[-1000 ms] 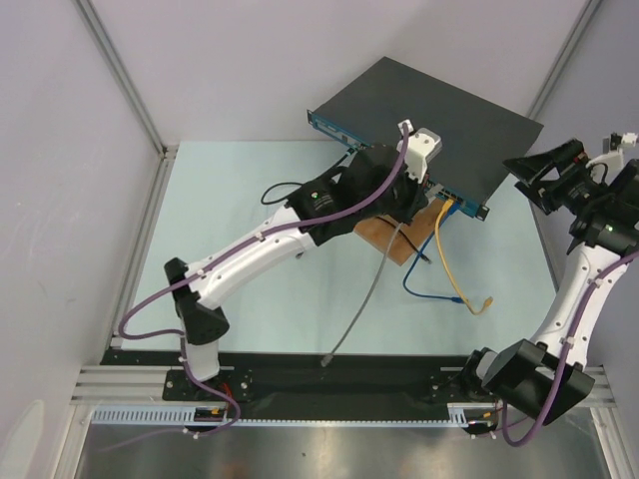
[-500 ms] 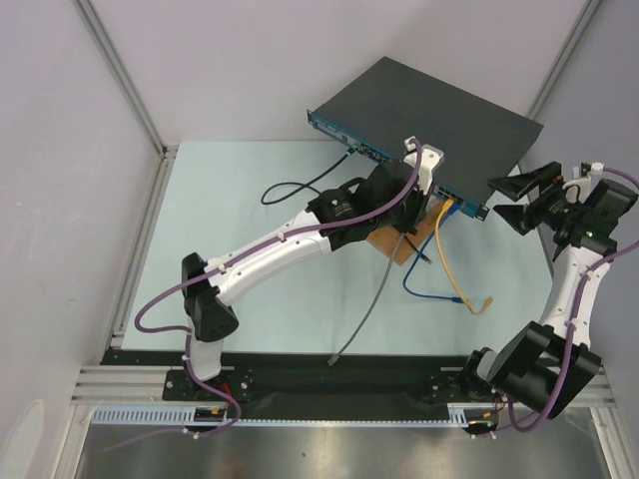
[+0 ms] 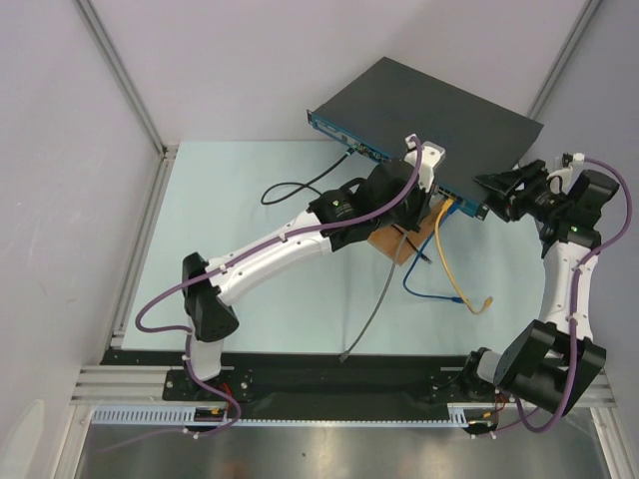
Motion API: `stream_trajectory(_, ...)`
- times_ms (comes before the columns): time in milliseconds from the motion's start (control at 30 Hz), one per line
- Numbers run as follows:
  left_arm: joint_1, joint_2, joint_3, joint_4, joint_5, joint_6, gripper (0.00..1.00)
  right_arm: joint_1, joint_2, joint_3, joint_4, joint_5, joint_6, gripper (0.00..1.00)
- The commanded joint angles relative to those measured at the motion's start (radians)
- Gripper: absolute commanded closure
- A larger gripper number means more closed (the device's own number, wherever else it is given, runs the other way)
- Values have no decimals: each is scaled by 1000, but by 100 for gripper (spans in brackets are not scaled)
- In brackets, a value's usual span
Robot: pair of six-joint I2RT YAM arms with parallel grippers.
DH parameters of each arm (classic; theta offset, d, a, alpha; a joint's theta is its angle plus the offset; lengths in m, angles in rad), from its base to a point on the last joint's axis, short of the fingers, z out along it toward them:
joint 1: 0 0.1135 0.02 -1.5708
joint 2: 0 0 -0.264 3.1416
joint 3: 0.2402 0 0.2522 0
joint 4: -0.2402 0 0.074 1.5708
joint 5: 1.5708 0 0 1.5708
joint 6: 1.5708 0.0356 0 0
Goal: Insert the plug into the switch port
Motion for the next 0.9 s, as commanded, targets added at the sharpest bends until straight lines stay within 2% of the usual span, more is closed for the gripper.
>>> stream_trajectory(0, -6, 16, 35, 38, -1, -16, 100, 13, 1, -8, 68, 15, 30, 46)
stream_trajectory(133, -7, 23, 38, 43, 1, -8, 100, 14, 3, -9, 73, 14, 36, 61)
stream_trajectory(267, -7, 28, 41, 51, 2, 3, 100, 16, 7, -9, 81, 8, 42, 81)
stream_trajectory(467, -7, 40, 68, 51, 8, 9, 100, 19, 11, -8, 78, 5, 37, 96)
stream_trajectory(600, -7, 45, 79, 51, 8, 12, 100, 22, 9, -6, 73, 5, 33, 100)
stream_trajectory(867, -9, 51, 85, 61, 11, 26, 100, 26, 9, -3, 76, 5, 30, 100)
